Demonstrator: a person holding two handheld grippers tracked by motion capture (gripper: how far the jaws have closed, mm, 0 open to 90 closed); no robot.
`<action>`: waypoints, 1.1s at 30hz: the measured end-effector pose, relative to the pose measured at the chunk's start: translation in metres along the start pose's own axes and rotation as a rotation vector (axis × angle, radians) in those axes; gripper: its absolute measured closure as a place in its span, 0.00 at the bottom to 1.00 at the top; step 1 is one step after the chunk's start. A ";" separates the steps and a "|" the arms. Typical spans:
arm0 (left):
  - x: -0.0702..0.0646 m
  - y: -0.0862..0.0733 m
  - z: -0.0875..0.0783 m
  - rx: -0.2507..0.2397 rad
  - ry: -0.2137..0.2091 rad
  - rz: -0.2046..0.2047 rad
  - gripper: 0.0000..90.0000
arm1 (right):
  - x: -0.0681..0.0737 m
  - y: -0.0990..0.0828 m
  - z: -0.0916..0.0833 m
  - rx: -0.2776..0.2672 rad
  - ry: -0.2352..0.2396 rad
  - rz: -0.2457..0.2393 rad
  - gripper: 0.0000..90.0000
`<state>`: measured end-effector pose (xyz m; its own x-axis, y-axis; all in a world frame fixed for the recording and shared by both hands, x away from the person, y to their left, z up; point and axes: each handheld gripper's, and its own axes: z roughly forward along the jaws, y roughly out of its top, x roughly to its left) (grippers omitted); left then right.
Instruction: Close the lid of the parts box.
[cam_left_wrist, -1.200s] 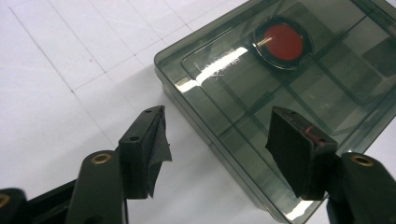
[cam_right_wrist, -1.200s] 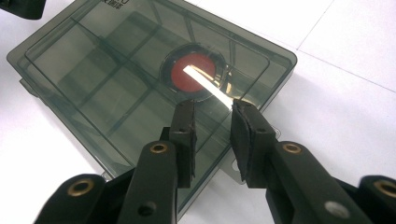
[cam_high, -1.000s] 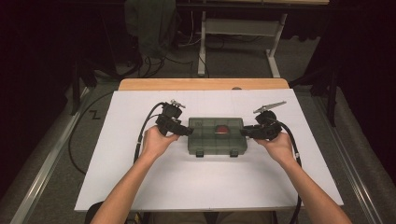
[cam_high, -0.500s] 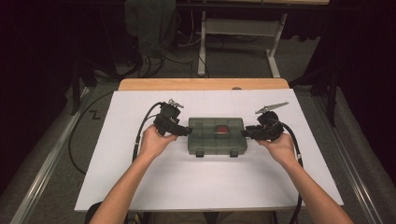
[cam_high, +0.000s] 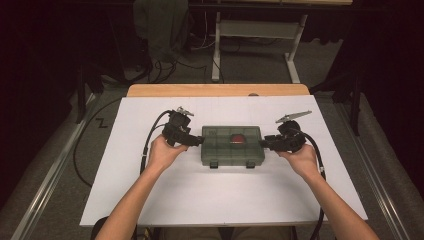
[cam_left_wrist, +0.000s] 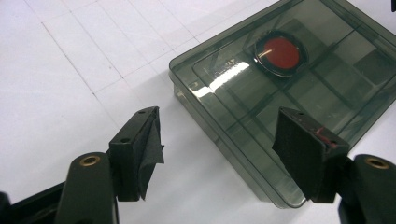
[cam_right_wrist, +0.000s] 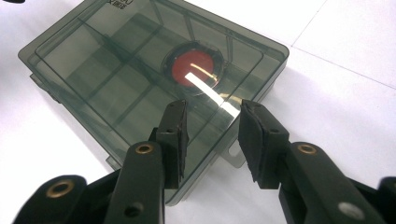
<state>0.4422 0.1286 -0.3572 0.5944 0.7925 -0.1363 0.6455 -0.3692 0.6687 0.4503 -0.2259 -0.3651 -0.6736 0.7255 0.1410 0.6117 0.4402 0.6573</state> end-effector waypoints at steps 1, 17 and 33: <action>0.000 0.000 -0.001 -0.002 -0.001 -0.001 0.36 | 0.000 0.000 0.000 -0.001 0.001 0.000 0.71; 0.006 -0.009 -0.007 -0.027 -0.005 -0.016 0.36 | -0.002 -0.006 -0.005 -0.017 0.003 0.006 0.70; 0.008 -0.015 -0.014 -0.055 0.002 0.002 0.36 | -0.003 -0.013 -0.011 -0.032 0.006 0.008 0.69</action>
<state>0.4307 0.1476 -0.3586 0.5948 0.7928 -0.1330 0.6164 -0.3436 0.7085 0.4394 -0.2393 -0.3660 -0.6712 0.7258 0.1510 0.6039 0.4171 0.6792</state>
